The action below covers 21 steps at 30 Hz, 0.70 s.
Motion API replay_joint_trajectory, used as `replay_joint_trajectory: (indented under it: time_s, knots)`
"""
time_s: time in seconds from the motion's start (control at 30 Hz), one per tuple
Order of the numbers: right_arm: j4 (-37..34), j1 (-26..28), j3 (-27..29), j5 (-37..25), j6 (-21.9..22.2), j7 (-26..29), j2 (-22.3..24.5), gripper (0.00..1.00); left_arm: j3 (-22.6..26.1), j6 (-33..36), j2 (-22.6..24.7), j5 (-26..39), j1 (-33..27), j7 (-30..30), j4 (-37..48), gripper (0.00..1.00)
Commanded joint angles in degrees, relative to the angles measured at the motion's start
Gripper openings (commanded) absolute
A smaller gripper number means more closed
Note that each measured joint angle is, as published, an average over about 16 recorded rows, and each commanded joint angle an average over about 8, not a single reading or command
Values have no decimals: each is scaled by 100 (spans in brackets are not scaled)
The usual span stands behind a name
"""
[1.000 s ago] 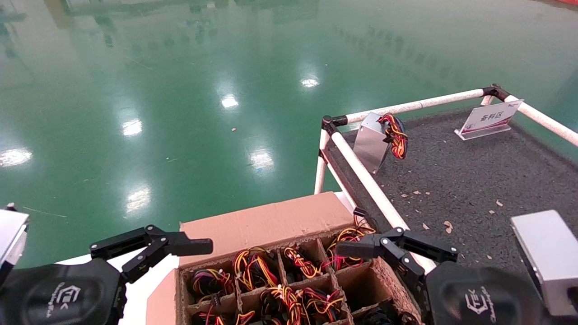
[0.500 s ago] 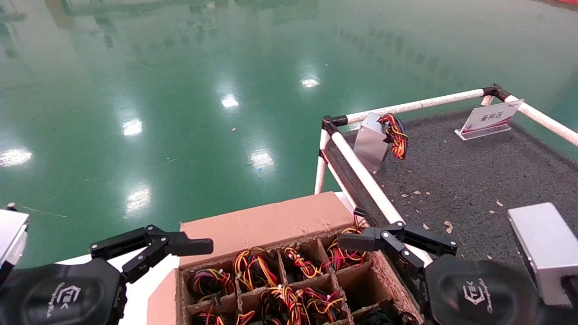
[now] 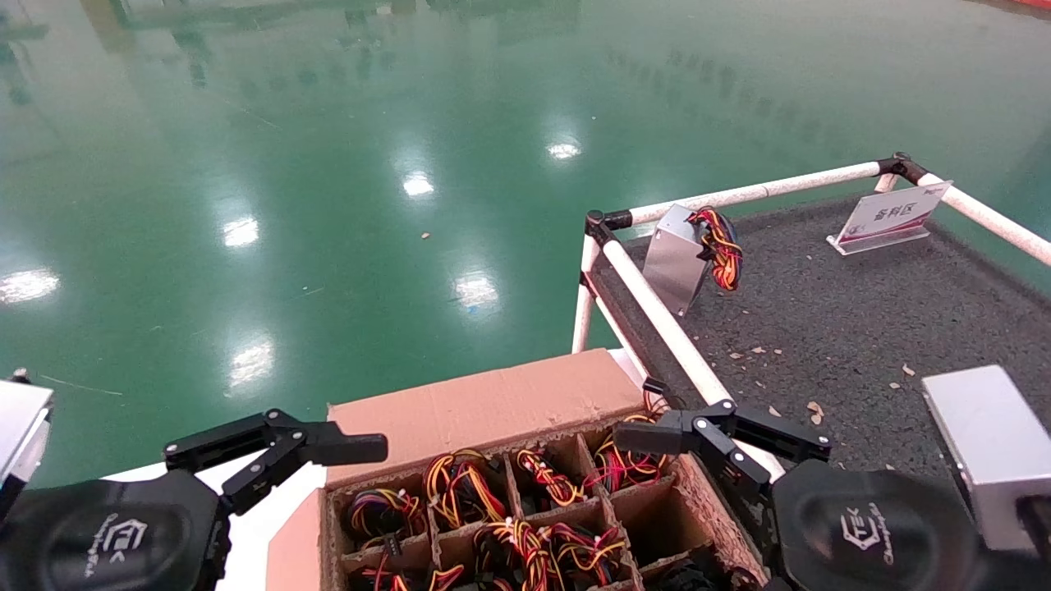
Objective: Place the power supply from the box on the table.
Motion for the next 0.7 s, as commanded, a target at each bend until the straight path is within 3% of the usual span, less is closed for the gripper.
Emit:
replay_joint_trajectory:
  time_s: [0.03,0.7]
  knots:
    - [-2,1,-1,-1,1,-1,-1,100,0,0,0,0,0,0,0,100]
    - [-11,8,-1,-8,8,-3,-6,100,0,0,0,1,0,0,0,100]
